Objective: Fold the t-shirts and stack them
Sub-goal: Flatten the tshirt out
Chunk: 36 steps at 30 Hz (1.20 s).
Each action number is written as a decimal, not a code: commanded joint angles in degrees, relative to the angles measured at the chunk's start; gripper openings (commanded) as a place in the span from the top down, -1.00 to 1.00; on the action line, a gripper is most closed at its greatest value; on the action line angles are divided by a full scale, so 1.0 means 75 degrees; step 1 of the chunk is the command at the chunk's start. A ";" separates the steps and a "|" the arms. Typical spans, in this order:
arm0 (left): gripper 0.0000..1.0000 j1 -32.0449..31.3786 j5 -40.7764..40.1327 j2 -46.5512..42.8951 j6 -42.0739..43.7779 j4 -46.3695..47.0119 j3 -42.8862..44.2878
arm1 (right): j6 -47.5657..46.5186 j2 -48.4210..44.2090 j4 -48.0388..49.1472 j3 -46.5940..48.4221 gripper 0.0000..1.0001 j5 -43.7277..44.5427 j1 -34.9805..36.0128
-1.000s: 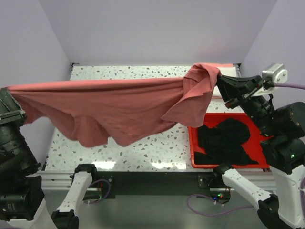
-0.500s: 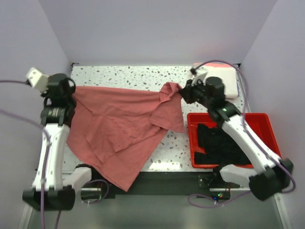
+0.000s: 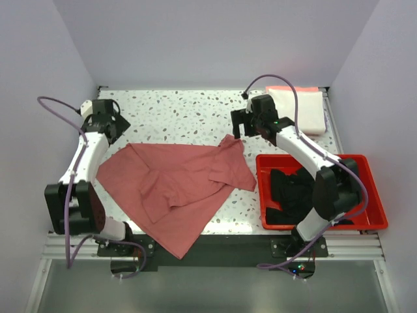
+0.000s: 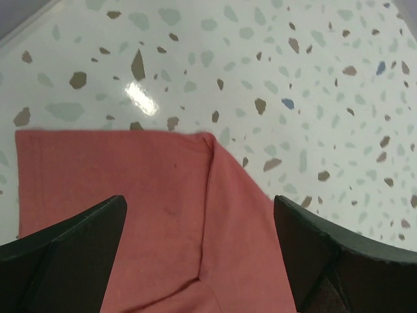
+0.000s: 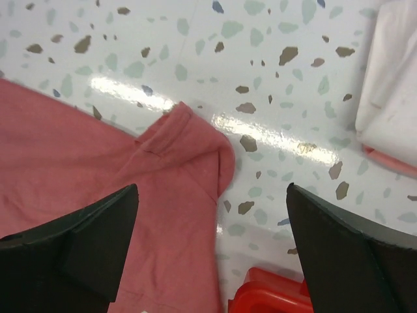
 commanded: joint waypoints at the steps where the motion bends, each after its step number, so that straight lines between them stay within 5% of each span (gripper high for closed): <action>1: -1.00 -0.0097 0.1365 -0.1138 0.0062 0.0665 -0.1216 | 0.0003 -0.0762 0.0219 -0.0164 -0.98 -0.0041 0.0272; 9: -1.00 -0.2146 0.1881 -0.3600 -0.0910 0.0492 -0.4522 | 0.0050 -0.1572 0.0407 -0.1337 -0.98 -0.0170 0.1350; 16: -1.00 -0.4078 0.2267 -0.4646 -0.1766 -0.0177 -0.5135 | -0.0020 -0.1409 0.0477 -0.1689 -0.98 -0.0252 0.2252; 25: -0.86 -0.6178 0.2164 -0.3851 -0.2646 0.0174 -0.5078 | 0.0073 -0.0974 0.0395 -0.1760 -0.98 0.0498 0.3015; 36: 0.10 -0.6519 0.0922 -0.2209 -0.2645 -0.0293 -0.4281 | 0.0496 -0.1700 0.0032 -0.2228 -0.98 0.1120 0.3003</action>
